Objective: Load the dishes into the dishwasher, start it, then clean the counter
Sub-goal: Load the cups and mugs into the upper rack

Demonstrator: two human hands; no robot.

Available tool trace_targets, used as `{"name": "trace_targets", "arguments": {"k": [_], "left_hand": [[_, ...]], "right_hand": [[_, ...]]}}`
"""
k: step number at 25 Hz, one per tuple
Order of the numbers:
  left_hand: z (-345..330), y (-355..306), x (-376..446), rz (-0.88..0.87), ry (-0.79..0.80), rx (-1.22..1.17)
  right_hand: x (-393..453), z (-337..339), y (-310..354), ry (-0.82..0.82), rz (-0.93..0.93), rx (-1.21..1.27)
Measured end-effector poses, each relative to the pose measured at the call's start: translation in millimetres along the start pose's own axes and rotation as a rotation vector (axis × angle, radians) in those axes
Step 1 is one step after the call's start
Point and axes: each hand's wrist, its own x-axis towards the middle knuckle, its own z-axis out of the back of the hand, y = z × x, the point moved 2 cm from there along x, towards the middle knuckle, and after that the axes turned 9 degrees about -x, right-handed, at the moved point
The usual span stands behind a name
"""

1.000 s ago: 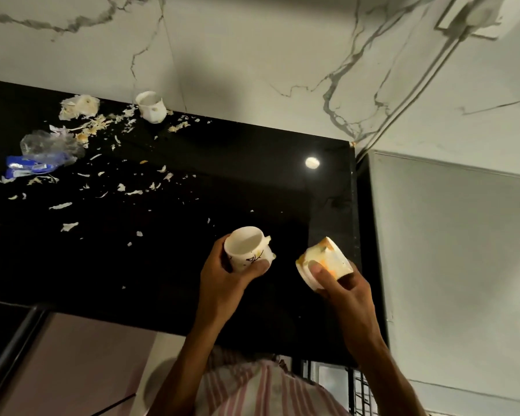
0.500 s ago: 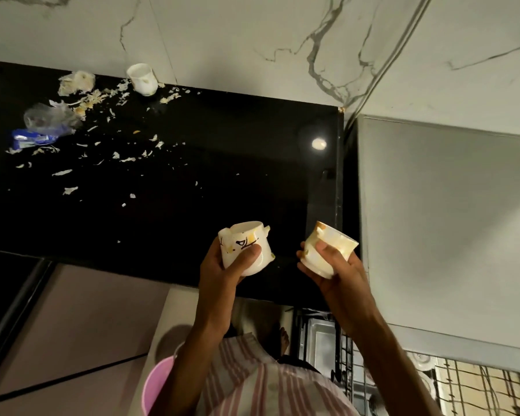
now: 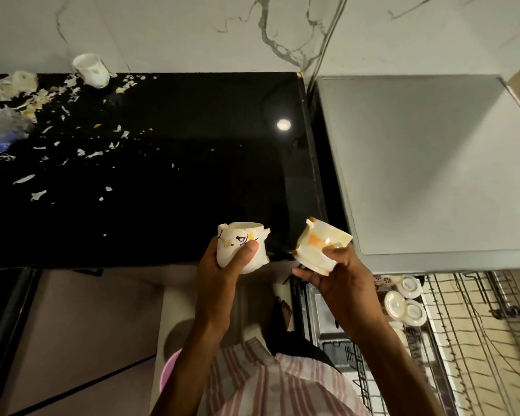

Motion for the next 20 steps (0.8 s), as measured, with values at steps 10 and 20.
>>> {"name": "trace_targets", "arguments": {"k": [10, 20], "left_hand": [[18, 12, -47, 0.104, 0.111, -0.096], [-19, 35, -73, 0.150, 0.135, -0.093]], "right_hand": [[-68, -6, -36, -0.084, 0.053, 0.114], [-117, 37, -35, -0.173, 0.121, 0.219]]}}
